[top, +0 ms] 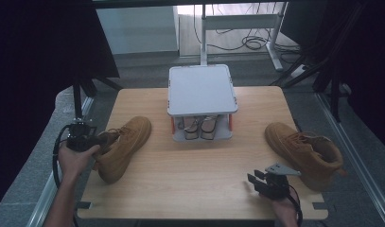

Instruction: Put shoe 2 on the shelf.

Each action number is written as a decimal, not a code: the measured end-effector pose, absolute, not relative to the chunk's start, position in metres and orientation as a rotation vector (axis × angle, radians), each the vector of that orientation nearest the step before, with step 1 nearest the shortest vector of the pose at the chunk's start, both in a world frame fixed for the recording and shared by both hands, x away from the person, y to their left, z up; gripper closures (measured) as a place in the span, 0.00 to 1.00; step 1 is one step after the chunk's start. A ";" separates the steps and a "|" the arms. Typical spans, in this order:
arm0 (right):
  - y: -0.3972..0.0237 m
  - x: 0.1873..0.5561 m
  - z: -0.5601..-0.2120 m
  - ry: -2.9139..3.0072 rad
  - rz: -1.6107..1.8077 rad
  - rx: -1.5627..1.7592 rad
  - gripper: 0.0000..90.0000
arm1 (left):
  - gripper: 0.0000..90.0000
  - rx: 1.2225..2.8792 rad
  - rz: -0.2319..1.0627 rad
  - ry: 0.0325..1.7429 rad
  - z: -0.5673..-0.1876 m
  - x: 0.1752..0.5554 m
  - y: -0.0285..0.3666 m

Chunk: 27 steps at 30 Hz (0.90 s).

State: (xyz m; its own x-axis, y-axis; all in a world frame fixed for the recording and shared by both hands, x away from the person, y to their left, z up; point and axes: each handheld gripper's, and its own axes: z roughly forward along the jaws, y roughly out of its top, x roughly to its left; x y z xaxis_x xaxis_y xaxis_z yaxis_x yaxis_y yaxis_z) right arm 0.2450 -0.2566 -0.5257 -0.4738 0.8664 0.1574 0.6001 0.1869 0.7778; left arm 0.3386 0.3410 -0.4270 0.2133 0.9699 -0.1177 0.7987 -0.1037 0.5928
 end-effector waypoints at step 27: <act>-0.363 0.262 -0.392 1.840 1.210 1.321 0.57 | 0.85 1.918 0.402 1.628 -0.428 0.337 0.343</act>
